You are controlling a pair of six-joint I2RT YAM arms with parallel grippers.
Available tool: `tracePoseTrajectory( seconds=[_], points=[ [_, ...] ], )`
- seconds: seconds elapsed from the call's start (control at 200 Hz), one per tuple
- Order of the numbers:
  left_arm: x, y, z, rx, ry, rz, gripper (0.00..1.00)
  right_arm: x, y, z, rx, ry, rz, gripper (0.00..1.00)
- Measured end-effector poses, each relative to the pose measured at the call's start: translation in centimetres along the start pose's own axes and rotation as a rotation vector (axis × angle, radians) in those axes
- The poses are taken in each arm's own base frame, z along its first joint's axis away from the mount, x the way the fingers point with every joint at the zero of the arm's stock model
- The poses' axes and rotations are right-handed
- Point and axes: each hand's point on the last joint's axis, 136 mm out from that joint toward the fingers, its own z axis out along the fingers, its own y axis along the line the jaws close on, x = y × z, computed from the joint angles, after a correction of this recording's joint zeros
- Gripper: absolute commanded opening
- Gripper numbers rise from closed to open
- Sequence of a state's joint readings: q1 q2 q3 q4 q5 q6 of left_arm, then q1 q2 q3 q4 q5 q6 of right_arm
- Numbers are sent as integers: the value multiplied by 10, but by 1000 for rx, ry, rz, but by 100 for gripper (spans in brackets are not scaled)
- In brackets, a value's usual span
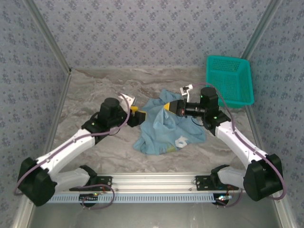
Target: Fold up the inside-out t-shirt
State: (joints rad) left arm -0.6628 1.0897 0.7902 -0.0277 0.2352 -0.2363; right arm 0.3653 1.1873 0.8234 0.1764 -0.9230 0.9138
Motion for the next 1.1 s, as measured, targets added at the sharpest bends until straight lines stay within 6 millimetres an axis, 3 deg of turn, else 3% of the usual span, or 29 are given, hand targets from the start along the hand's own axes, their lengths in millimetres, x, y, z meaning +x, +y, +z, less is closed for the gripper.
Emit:
tracePoseTrajectory(
  seconds=[0.09, 0.2, 0.355, 0.68, 0.735, 0.879, 0.999, 1.069, 1.099],
  points=[
    [-5, -34, -4, 77, -39, 43, 66, -5, -3, 5, 3, -18, 12, 0],
    [2, -56, 7, 104, -29, 75, 69, -9, -7, 11, 3, -33, 35, 0],
    [11, -61, 35, 49, 19, 108, 75, -13, -10, 14, -4, -54, 64, 0],
    [-3, -64, 68, -49, -11, 133, 74, -16, -13, 15, -21, -76, 96, 0],
    [-4, -63, 71, -63, -16, 140, 68, -16, -13, 15, -22, -78, 99, 0],
    [-5, -55, 74, -116, -24, 154, 38, -16, -14, 15, -27, -81, 108, 0],
    [-8, -54, 74, -120, -35, 170, 19, -15, -17, 15, -21, -83, 121, 0],
    [-9, -58, 74, -102, -40, 181, 0, -16, -18, 15, -15, -92, 124, 0],
    [-11, -60, 73, -92, -44, 182, 0, -17, -19, 15, -10, -95, 126, 0]
  ],
)
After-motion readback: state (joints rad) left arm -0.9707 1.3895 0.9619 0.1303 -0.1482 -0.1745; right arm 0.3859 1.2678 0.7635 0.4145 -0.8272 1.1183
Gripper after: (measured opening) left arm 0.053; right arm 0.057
